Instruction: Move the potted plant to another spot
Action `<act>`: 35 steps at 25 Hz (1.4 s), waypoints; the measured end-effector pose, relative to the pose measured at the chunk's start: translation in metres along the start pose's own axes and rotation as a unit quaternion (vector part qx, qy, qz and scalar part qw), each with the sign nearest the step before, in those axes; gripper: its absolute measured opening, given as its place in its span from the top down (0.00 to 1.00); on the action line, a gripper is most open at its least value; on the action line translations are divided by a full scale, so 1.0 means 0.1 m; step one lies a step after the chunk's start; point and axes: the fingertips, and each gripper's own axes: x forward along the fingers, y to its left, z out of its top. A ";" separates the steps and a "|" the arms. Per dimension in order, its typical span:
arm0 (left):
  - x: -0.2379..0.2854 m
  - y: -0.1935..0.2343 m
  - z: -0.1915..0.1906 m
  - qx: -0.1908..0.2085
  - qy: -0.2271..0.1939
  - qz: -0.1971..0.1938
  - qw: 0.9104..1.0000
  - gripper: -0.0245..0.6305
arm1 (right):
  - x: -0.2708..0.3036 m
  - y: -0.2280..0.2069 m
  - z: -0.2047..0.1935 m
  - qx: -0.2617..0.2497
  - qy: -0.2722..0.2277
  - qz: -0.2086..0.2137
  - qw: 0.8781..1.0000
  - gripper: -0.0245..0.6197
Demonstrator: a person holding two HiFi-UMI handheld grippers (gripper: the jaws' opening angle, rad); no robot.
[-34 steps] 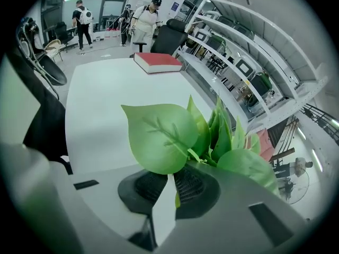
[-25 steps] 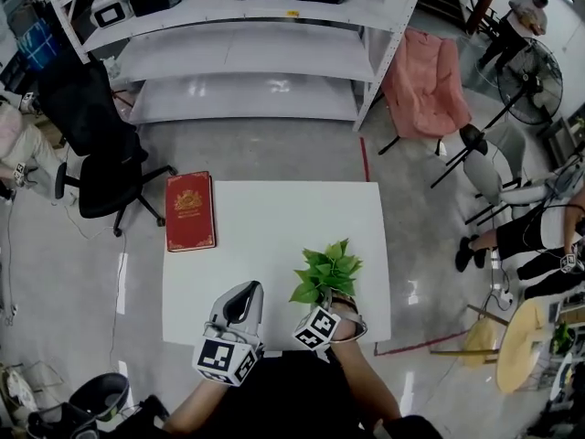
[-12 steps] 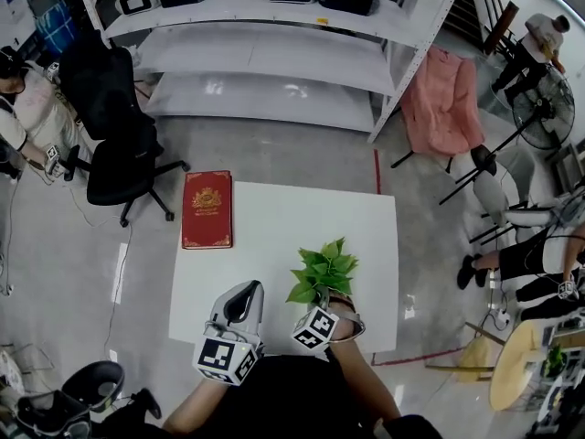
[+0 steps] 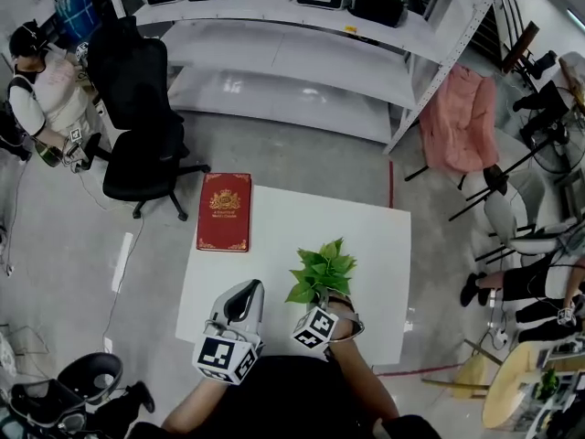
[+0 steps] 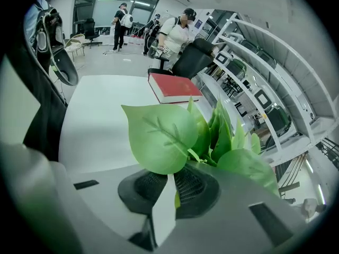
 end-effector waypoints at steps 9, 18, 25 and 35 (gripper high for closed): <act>0.10 0.30 0.02 -0.008 0.006 0.015 1.000 0.93 | 0.24 -0.02 0.29 -0.016 -0.010 0.012 1.000 0.90; 0.22 0.46 -0.01 -0.016 0.015 0.021 1.000 0.93 | 0.44 0.04 0.38 -0.036 -0.012 0.030 0.999 0.90; 0.26 0.52 -0.03 -0.023 0.021 0.023 0.999 0.93 | 0.52 0.10 0.38 -0.045 -0.009 0.044 0.998 0.90; 0.31 0.62 -0.07 -0.031 0.026 0.031 0.999 0.93 | 0.62 0.16 0.42 -0.071 -0.005 0.052 0.996 0.90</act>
